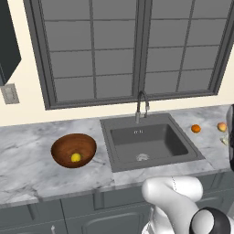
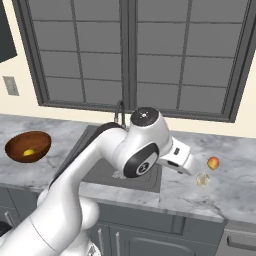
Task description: There is a mixed pile of frozen fruits and vegetables on the counter. Locate all the frozen vegetables and place the items in a bowl on the counter. Take all the frozen fruits and defrost them in a running sink.
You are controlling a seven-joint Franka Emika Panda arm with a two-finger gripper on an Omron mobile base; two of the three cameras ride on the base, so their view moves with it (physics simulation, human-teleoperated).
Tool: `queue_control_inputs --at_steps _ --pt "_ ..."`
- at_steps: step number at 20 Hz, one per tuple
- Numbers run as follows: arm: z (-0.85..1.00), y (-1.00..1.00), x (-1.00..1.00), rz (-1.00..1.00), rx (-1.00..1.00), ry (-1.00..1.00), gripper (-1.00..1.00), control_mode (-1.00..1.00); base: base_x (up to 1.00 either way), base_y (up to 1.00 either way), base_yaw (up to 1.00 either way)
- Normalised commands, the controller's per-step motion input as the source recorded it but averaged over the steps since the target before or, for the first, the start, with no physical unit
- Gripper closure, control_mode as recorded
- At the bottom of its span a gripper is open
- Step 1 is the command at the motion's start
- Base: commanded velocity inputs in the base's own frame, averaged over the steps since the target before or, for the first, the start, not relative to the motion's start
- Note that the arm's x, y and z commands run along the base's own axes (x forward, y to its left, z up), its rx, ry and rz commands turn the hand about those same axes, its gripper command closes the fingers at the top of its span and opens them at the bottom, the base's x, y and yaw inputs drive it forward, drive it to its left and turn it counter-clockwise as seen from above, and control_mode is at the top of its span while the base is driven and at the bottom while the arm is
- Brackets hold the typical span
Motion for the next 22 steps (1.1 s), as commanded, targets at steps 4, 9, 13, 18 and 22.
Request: queue_control_inputs --at_steps 4,9,13,18,22 --pt "-0.02 -0.10 0.07 0.00 0.00 0.00 -1.00 -1.00 0.00 0.00 0.00" --pt "-0.02 -0.01 0.16 -0.01 0.00 0.00 -1.00 -1.00 0.00 0.00 0.00" --pt "-0.01 -0.07 0.12 -0.01 0.00 0.00 -1.00 -1.00 0.00 0.00 0.00" --pt "-0.08 -0.07 0.20 0.00 0.00 0.00 -1.00 -1.00 0.00 0.00 0.00" --pt "-0.12 -0.12 0.23 0.00 0.00 0.00 -1.00 -1.00 0.00 0.00 0.00"
